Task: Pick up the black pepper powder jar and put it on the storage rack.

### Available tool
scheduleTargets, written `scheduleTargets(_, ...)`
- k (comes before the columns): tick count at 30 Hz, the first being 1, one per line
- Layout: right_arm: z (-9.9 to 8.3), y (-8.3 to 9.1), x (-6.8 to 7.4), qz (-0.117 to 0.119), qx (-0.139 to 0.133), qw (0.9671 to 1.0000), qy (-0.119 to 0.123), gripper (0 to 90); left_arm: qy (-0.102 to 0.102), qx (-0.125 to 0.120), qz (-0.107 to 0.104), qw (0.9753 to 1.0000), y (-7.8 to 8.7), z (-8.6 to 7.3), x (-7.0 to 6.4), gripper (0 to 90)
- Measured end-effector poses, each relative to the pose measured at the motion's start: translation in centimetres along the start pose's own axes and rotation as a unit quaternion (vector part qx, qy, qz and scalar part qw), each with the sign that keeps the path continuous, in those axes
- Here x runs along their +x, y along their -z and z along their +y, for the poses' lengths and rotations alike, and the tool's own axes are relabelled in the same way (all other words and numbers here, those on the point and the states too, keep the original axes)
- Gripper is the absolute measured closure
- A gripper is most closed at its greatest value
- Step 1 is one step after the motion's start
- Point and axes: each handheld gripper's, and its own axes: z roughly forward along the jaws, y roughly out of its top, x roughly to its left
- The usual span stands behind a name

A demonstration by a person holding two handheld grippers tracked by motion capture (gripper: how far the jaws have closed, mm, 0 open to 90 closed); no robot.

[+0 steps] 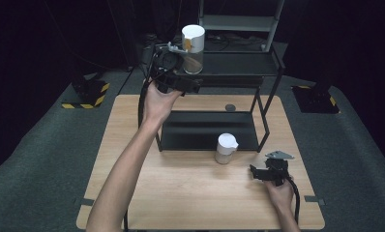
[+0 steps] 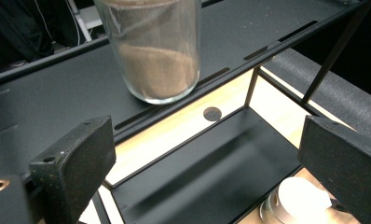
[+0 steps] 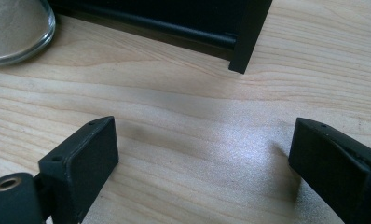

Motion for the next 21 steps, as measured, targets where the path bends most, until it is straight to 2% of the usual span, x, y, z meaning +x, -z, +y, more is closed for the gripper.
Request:
scheduleTargets(16,0.0,0.0,0.0,0.0,0.0,1.0,0.0,7.3,-0.019,0.012,-0.002,0.9998,-0.4,-2.7,-1.1,4.6)
scheduleTargets(21,0.0,0.0,0.0,0.0,0.0,1.0,0.001,7.3,-0.016,0.009,-0.013,0.9997,-0.7,-3.8,-1.0,4.7)
